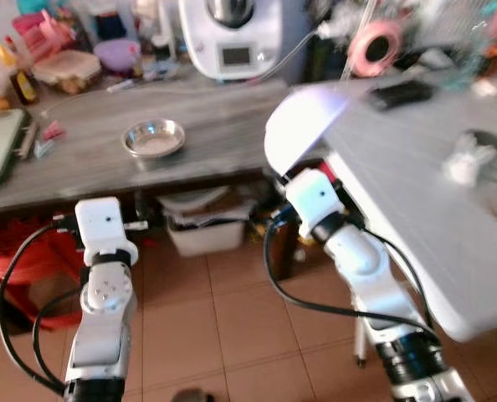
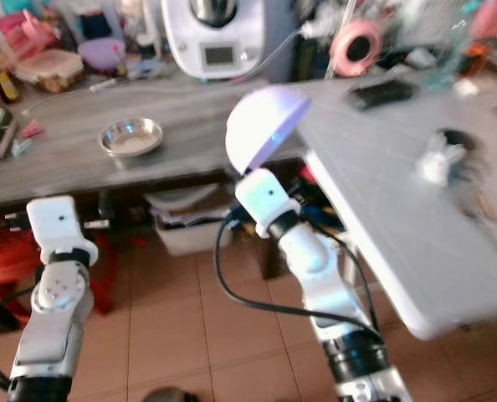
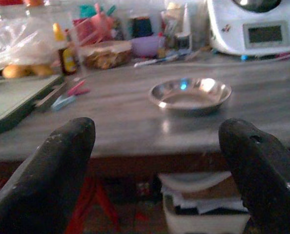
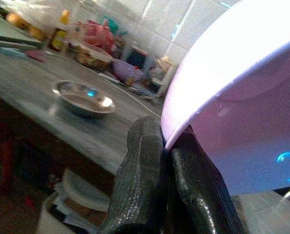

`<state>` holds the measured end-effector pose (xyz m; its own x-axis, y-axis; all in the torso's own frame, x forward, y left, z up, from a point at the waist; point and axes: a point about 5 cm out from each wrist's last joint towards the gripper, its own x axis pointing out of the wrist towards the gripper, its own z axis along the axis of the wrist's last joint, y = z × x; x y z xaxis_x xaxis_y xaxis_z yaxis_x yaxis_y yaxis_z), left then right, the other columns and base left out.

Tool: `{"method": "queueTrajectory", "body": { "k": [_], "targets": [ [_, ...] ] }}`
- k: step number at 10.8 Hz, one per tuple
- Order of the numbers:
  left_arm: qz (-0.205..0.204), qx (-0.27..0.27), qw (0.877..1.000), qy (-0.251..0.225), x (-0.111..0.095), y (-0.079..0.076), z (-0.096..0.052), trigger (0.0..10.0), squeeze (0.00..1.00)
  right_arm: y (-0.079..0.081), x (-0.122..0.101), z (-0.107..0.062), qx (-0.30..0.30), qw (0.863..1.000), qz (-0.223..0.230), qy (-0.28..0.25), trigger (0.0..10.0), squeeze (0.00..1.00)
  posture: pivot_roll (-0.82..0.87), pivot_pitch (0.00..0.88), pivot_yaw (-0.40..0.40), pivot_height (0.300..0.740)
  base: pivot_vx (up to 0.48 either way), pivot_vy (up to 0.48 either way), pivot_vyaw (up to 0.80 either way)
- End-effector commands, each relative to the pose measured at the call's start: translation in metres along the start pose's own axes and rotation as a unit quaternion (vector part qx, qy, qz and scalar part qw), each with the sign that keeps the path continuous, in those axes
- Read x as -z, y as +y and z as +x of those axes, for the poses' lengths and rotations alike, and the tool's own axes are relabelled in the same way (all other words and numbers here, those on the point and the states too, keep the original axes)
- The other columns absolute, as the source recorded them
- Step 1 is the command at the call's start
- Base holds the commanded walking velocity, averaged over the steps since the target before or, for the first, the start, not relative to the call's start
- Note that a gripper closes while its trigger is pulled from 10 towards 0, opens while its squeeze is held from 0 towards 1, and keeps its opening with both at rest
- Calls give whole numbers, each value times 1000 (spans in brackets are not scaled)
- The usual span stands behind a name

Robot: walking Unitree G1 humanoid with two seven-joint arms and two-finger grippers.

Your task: Setting the table

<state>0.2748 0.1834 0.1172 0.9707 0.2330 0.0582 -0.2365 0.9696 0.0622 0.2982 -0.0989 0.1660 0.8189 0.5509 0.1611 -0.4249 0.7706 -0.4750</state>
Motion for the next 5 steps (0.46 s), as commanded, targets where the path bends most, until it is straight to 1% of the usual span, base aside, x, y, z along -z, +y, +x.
{"method": "queueTrajectory", "body": {
  "k": [1,5],
  "targets": [
    [0,8,1000,-8,-4,-7,1,10000,0,-9,-4,-2,12,1000,-13,-8,10000,0,-30,25,34,740,480,0,800],
    [0,4,1000,-8,-5,-7,2,10000,0,-8,-4,-1,12,1000,-10,-8,10000,0,-31,24,39,740,480,0,800]
  ]
}}
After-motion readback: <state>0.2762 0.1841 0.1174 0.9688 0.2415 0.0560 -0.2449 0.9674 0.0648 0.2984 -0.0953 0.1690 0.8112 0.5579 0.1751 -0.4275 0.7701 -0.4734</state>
